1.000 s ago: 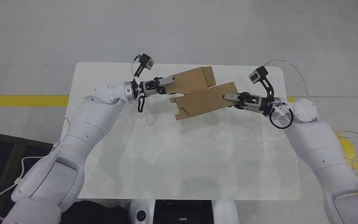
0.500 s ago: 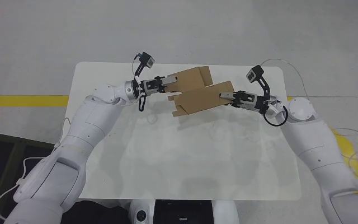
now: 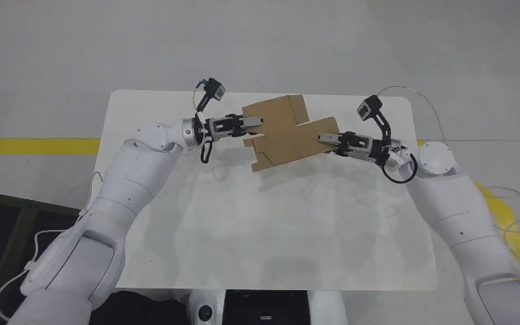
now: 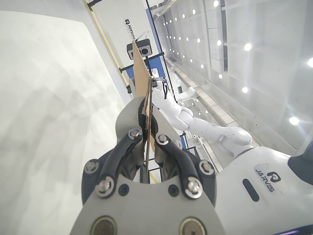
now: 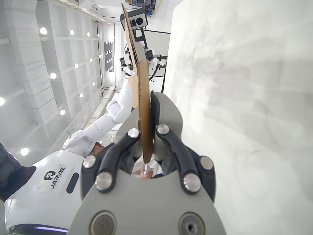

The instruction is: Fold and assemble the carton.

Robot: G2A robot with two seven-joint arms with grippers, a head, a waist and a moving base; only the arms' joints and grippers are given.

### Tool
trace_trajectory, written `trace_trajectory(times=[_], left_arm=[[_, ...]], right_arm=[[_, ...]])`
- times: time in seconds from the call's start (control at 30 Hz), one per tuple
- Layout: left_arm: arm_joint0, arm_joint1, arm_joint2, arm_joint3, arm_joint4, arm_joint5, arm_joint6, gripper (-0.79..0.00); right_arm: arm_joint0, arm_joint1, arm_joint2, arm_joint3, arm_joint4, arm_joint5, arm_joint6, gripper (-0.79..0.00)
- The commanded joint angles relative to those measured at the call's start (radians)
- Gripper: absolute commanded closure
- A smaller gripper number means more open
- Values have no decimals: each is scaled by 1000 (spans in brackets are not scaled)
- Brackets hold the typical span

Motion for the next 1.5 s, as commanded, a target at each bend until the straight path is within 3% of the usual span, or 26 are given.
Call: trace_trajectory(times=[0.0,0.1,0.27,0.57,0.7,0.97,1.47], left_arm=[[-2,1,-7,2,0,2,-2,0],[-7,4,-19,3,8,4,-4,0],[-12,21,-39,-23,34,30,-30,0],[28,67,-71,-105,45,76,-76,0],[53,79,-76,-147,8,95,-96,0],[85,85,-65,-199,-26,108,-108,0],[79,76,-29,-192,-35,92,-92,0]], right_arm=[[0,0,8,1,2,-4,5,-785],[0,2,30,13,1,-41,22,-785],[21,11,67,48,-11,-144,149,-785],[53,39,26,-19,-98,-68,226,-785],[70,51,-6,-16,-103,-87,207,-785],[61,56,-78,-8,3,-145,149,-785],[75,53,-159,-44,78,-148,145,-785]])
